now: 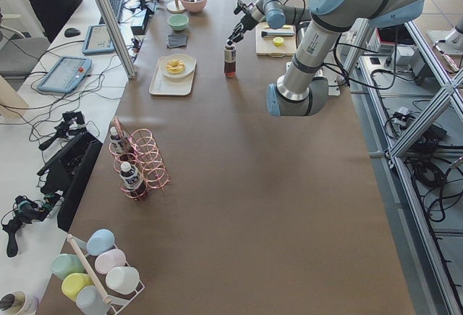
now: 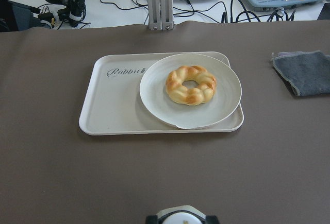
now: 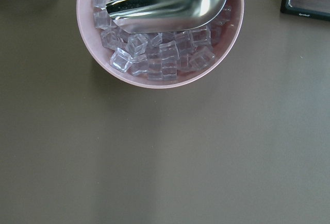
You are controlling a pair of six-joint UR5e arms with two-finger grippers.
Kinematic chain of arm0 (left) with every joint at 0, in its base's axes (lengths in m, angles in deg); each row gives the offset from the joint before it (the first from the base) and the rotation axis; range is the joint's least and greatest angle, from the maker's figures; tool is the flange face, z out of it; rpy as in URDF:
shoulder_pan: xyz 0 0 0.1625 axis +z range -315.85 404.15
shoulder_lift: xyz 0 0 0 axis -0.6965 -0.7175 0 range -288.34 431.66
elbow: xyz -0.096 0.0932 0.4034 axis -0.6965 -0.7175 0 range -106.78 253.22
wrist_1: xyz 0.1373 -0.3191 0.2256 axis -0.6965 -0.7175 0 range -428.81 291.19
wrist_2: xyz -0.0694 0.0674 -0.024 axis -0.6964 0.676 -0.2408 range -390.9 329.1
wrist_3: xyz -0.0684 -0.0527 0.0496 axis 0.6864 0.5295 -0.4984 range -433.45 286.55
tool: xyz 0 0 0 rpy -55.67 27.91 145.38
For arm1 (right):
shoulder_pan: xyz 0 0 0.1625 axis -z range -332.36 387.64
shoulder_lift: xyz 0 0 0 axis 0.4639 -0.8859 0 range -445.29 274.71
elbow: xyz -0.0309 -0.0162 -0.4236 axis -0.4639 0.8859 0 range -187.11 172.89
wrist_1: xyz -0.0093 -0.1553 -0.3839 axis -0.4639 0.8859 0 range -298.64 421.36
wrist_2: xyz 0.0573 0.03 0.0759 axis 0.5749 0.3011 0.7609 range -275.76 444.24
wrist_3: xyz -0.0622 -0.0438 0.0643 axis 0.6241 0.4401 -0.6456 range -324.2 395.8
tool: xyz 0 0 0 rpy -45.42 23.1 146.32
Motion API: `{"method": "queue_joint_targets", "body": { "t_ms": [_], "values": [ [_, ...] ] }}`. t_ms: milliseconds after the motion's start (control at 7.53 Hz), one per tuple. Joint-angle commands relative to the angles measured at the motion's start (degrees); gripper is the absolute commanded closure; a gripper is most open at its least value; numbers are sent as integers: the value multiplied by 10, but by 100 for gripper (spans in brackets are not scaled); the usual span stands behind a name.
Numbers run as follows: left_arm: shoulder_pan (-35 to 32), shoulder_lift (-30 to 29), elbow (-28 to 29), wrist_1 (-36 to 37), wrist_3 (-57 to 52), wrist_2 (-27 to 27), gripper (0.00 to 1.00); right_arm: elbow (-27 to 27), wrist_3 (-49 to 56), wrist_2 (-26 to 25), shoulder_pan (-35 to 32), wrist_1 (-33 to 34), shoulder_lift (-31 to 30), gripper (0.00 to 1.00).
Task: Place tea on tray
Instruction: 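Set the tea bottle upright on the table and open the left gripper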
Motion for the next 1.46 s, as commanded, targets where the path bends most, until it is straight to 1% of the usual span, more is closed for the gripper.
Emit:
{"method": "queue_joint_targets", "body": {
  "t_ms": [0,133,266,398,531,664,929,1062,1195,1328],
  "values": [
    [1,8,0,-12,5,18,2,-8,-54,1,0,0,15,0],
    [1,7,-7,-12,1,16,2,-12,-55,3,1,0,24,0],
    [0,8,-21,-11,-6,13,2,-12,-56,20,2,4,41,0],
    [-2,11,-42,-10,-20,12,2,-12,-78,52,10,2,57,0],
    [-10,12,-57,-9,-34,-6,2,-26,-129,61,25,0,73,0],
    [-49,11,-61,-8,-39,-77,2,-50,-169,57,47,0,74,0],
    [-139,12,-62,-8,-80,-198,2,-92,-199,62,73,0,75,0],
    [-188,12,-58,-6,-108,-262,2,-117,-245,55,96,-1,87,0],
    [-234,23,-51,-4,-138,-322,2,-121,-256,52,114,-1,109,0],
    [-280,43,-50,-4,-184,-372,2,-125,-306,48,137,-1,137,0]
  ]
}}
